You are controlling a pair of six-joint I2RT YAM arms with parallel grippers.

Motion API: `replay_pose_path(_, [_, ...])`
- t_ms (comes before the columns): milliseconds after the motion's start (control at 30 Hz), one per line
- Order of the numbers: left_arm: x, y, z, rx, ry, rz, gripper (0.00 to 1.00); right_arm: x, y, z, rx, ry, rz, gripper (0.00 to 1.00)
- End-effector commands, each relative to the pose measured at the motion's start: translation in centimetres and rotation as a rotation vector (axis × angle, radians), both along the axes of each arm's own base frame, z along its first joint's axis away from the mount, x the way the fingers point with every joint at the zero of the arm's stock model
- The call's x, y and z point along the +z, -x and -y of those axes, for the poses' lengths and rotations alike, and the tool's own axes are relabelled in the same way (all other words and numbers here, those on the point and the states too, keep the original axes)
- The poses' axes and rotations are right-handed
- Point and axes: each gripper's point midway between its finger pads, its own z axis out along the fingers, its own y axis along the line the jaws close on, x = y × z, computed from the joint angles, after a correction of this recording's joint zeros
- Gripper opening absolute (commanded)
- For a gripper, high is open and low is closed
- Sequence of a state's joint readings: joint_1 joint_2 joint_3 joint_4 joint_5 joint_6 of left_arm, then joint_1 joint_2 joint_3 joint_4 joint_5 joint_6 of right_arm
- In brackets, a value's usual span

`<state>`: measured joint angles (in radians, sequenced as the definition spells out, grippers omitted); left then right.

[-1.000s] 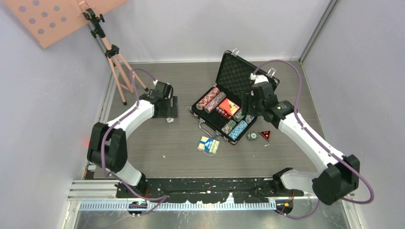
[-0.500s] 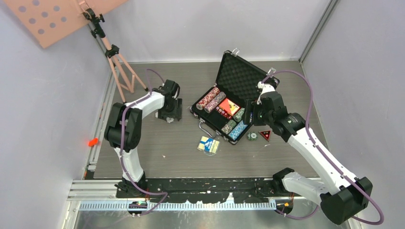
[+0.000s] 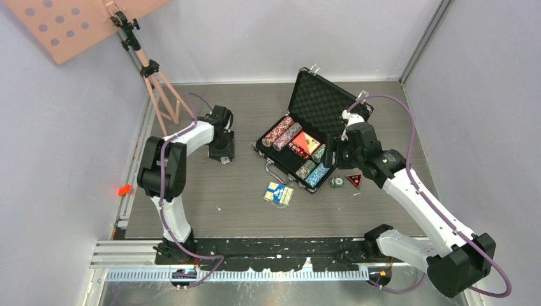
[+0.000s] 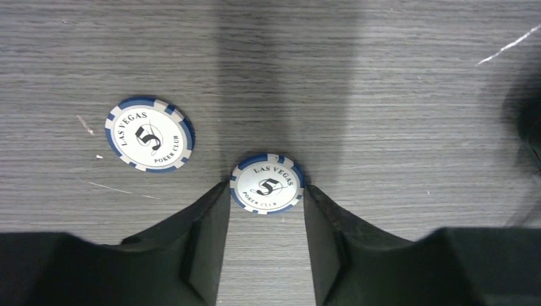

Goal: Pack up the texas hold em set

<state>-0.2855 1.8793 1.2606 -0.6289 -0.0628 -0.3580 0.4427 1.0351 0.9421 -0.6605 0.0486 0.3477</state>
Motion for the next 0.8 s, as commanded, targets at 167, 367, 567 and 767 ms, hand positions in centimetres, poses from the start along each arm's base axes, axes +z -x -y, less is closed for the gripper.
replay_pose_path(167, [-0.2,0.1,0.4,-0.022,0.028,-0.035,0.33,1.7,-0.4,-0.6,-0.001,-0.048,0.033,0.7])
replay_pose_path(367, [3.7,-0.8,0.5,-0.019,0.053,0.055,0.3,2.0,-0.3,-0.7,0.002,-0.053,0.035,0.7])
replay_pose_path(567, [5.0,-1.9,-1.5,0.014,0.039,0.065,0.3,2.1,-0.5,-1.0,0.005,-0.063,0.031,0.7])
replay_pose_path(767, [4.8,-1.3,-0.5,-0.008,0.117,0.054,0.72,2.2,-0.5,-1.0,0.007,-0.061,0.029,0.69])
